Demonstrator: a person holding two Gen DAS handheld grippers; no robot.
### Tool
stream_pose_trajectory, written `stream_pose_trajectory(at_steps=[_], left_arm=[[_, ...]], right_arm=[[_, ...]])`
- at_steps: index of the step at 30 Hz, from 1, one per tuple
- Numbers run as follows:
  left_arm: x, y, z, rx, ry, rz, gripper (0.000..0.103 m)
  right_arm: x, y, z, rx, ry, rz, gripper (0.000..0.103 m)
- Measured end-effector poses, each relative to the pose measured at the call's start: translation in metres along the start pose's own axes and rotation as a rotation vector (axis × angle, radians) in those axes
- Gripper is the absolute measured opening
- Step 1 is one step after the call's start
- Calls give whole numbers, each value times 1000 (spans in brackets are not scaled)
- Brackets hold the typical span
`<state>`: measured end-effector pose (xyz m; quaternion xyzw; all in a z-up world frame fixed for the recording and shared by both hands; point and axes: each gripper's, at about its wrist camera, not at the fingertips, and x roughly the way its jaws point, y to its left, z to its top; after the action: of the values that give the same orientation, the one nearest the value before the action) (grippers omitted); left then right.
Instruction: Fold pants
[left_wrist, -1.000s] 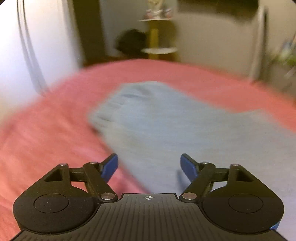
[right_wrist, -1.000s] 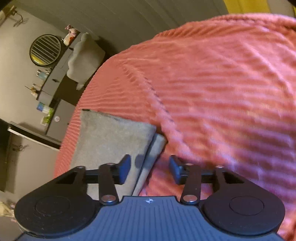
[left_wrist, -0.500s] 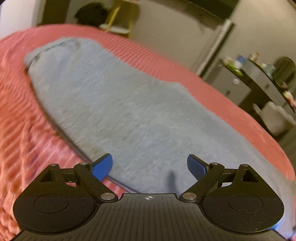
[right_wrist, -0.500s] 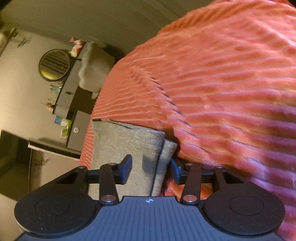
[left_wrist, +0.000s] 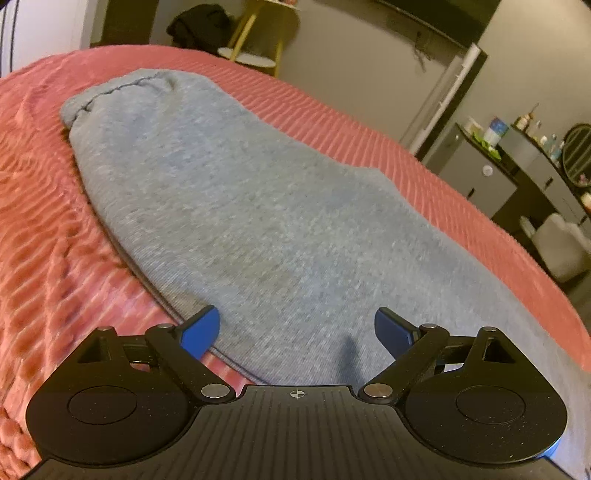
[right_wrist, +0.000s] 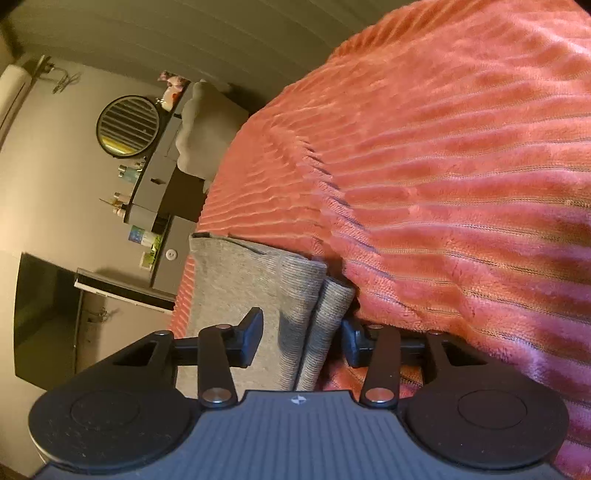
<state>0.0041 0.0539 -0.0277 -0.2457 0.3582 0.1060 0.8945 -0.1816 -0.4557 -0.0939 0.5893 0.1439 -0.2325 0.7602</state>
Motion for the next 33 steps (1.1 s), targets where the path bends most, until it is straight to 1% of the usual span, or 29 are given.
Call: stream_pose_trajectory(at_steps=[2, 3, 4, 5, 7, 9, 10, 11, 12, 13, 15, 17, 18, 19, 21, 22, 24, 25, 26, 27, 28, 29, 30, 31, 33], left_arm=[[-5, 1, -1, -9, -26, 5, 94], [-7, 0, -2, -7, -37, 13, 94], [-8, -1, -3, -1, -52, 22, 94], [-9, -2, -4, 7, -65, 29, 94], [-7, -7, -5, 33, -95, 46, 94], [-3, -11, -5, 51, -116, 64, 94], [-1, -12, -5, 55, -122, 70, 94], [2, -12, -5, 57, -121, 68, 94], [4, -12, -5, 56, -119, 66, 94], [5, -12, -5, 54, -120, 66, 94], [7, -9, -5, 41, -129, 71, 94], [6, -3, -4, 17, -139, 70, 94], [6, -1, -4, 2, -143, 68, 94], [6, 2, -4, -12, -142, 69, 94], [5, 6, -5, -34, -142, 62, 94], [5, 6, -5, -39, -145, 60, 94], [5, 6, -7, -32, -151, 61, 94], [8, 5, -7, -24, -147, 65, 94], [10, 4, -7, -16, -140, 70, 94], [13, 3, -7, -7, -132, 72, 94], [14, 3, -7, -3, -132, 71, 95], [14, 3, -7, 0, -134, 68, 95], [15, 4, -6, 0, -134, 65, 95], [16, 5, -6, -1, -133, 63, 95], [16, 5, -6, -4, -133, 61, 95]], right_arm=[[-7, -2, 2, 48, -2, -15, 45], [-14, -1, 2, 54, -29, -32, 48], [-21, 2, 0, 45, -65, -52, 55], [-29, 7, -2, 15, -107, -84, 58], [-36, 27, -10, -92, -174, -163, 59], [-35, 61, -27, -280, -213, -213, 60], [-32, 78, -39, -378, -218, -211, 63], [-27, 98, -56, -490, -212, -199, 69], [-18, 121, -79, -624, -194, -180, 73], [-9, 136, -97, -710, -170, -156, 78], [17, 167, -147, -869, -72, -71, 78], [46, 190, -197, -954, 55, 9, 78], [62, 202, -227, -1008, 115, 40, 78], [74, 213, -254, -1063, 160, 65, 77], [97, 235, -312, -1191, 215, 109, 74], [105, 244, -335, -1233, 235, 146, 71], [122, 261, -377, -1326, 245, 189, 67], [131, 267, -393, -1362, 248, 194, 67], [145, 272, -408, -1400, 257, 179, 67], [160, 275, -419, -1433, 262, 139, 68], [171, 276, -426, -1453, 242, 118, 73], [176, 276, -427, -1451, 220, 120, 79], [183, 278, -424, -1422, 221, 117, 82], [188, 279, -419, -1387, 240, 113, 84], [187, 280, -410, -1346, 278, 126, 84]])
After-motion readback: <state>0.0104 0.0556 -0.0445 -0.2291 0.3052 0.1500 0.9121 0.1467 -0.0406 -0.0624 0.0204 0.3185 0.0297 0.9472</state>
